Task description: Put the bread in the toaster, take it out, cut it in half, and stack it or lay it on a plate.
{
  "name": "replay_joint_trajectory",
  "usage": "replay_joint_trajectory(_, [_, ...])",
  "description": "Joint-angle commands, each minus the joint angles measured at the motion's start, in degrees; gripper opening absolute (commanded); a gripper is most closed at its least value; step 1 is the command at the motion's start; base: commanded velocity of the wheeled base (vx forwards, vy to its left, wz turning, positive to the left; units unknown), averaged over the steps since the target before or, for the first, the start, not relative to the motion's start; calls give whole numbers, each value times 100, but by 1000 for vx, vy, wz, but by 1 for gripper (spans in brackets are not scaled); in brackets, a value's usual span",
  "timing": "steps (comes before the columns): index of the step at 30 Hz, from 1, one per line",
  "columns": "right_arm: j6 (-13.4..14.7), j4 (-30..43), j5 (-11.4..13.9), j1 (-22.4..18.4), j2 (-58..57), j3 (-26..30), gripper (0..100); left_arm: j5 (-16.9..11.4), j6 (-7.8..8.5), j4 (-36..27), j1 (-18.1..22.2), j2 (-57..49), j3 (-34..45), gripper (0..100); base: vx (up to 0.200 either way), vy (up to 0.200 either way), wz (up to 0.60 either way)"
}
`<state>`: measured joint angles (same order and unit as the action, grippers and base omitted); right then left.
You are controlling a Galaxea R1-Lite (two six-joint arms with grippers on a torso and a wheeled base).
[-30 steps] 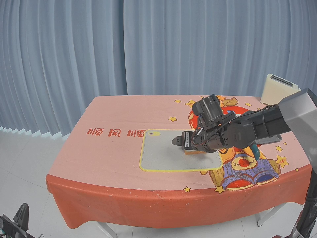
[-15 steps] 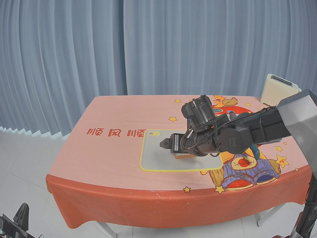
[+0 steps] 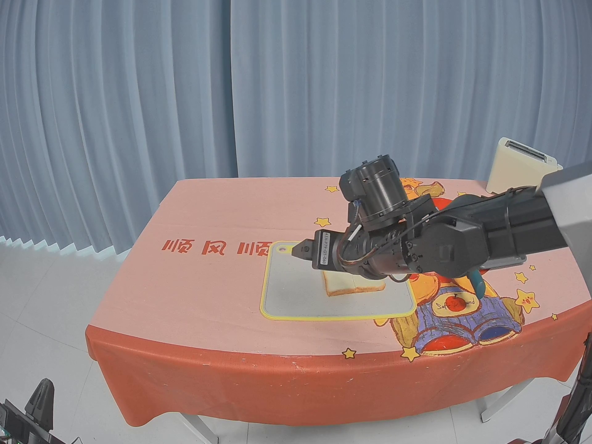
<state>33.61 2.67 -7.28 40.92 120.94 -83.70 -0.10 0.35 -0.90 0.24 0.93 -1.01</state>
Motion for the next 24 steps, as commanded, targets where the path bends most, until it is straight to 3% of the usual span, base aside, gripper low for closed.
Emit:
replay_joint_trajectory(1, [-21, 23, -28, -146, -387, 249, 0, -8, 0, -6, 2, -5, 66, 0, 0, 0, 0])
replay_joint_trajectory(14, [-127, 252, -169, -383, 149, 328, 0, 1, 0, 2, 2, -5, 66, 0, 0, 0, 0])
replay_joint_trajectory(24, [-188, 269, -424, -489, 316, 170, 0, -8, 0, 2, 2, -5, 66, 0, 0, 0, 0])
